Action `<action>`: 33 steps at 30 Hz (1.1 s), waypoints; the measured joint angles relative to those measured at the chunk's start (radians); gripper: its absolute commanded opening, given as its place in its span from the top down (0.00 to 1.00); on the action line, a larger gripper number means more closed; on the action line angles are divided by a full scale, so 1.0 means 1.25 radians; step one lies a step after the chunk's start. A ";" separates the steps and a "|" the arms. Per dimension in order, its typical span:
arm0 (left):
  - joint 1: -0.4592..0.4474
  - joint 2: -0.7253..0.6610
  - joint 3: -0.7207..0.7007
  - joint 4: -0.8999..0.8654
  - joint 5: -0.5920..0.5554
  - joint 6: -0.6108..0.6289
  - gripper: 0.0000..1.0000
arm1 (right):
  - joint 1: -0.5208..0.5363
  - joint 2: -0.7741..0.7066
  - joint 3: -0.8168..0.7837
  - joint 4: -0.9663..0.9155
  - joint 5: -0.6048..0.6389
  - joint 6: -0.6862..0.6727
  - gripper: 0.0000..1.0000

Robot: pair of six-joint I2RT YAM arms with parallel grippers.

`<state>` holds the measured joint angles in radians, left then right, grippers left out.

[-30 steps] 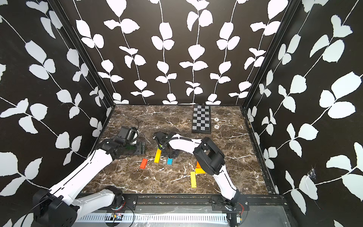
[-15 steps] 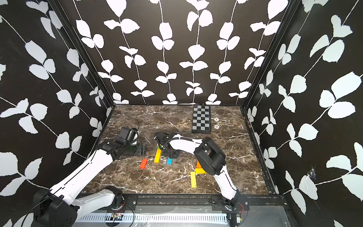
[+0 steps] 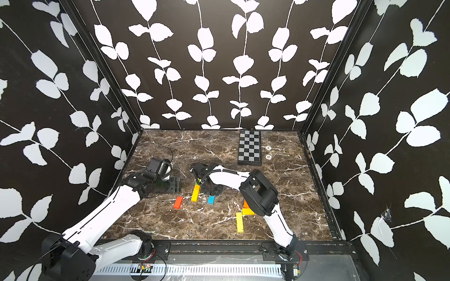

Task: Assemble the letter h with building blocks
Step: Assemble the building block at the center of the board.

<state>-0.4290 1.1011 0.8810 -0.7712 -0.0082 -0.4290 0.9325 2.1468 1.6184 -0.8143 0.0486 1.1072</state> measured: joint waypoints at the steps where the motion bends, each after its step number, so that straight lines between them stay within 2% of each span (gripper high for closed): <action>1: 0.000 0.000 0.000 0.000 0.000 0.000 0.19 | 0.000 0.001 0.000 -0.001 0.000 -0.002 0.64; 33: 0.000 0.000 0.000 0.000 0.000 0.009 0.20 | -0.004 0.016 0.023 0.003 -0.024 0.008 0.65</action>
<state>-0.4290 1.1015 0.8810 -0.7708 -0.0082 -0.4175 0.9272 2.1662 1.6470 -0.8108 0.0181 1.1175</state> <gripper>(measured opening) 0.802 0.351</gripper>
